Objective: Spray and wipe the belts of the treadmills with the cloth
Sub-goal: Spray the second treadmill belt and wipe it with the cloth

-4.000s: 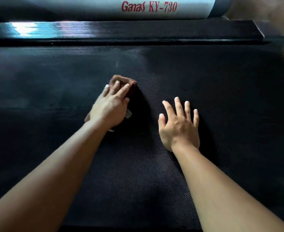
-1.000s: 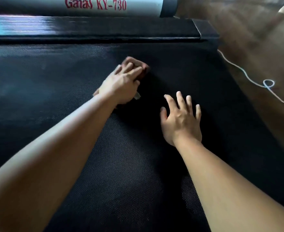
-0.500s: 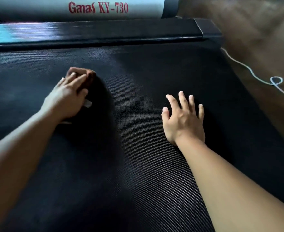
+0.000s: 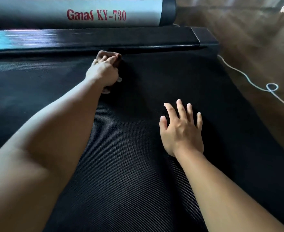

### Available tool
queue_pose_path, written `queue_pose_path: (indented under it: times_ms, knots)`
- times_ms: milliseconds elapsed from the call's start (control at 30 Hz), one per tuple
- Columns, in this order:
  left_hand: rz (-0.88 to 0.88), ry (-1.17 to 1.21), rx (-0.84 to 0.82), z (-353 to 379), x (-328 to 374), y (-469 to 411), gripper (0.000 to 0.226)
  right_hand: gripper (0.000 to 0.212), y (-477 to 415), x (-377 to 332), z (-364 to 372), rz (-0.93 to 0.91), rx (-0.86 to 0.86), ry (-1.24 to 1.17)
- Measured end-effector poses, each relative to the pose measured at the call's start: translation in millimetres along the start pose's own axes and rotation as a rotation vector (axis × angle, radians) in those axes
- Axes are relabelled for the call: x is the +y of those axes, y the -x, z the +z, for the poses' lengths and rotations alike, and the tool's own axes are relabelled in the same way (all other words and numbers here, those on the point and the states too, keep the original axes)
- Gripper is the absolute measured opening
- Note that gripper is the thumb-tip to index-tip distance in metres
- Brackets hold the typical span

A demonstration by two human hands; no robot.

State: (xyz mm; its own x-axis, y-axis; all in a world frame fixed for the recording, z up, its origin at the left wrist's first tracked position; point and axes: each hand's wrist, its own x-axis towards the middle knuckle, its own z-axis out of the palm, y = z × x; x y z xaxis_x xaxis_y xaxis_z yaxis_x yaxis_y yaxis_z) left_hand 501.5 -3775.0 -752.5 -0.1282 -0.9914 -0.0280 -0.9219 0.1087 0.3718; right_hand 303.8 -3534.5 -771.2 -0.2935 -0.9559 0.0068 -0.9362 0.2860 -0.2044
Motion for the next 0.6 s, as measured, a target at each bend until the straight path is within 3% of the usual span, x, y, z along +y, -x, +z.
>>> queue_pose_path:
  times_ms: [167, 400, 600]
  knots:
    - [0.258, -0.005, -0.076, 13.2, 27.5, 41.2, 0.058, 0.051, 0.7, -1.8, -3.9, 0.016, -0.039, -0.02]
    - [0.452, 0.038, -0.15, 15.5, 26.6, 135.7, 0.064, 0.049, 2.0, -0.5, -4.6, 0.001, 0.004, -0.063]
    - [0.451, 0.031, 0.002, -1.0, -6.0, 221.3, 0.049, 0.046, 6.4, -0.8, -10.5, -0.062, -0.003, -0.102]
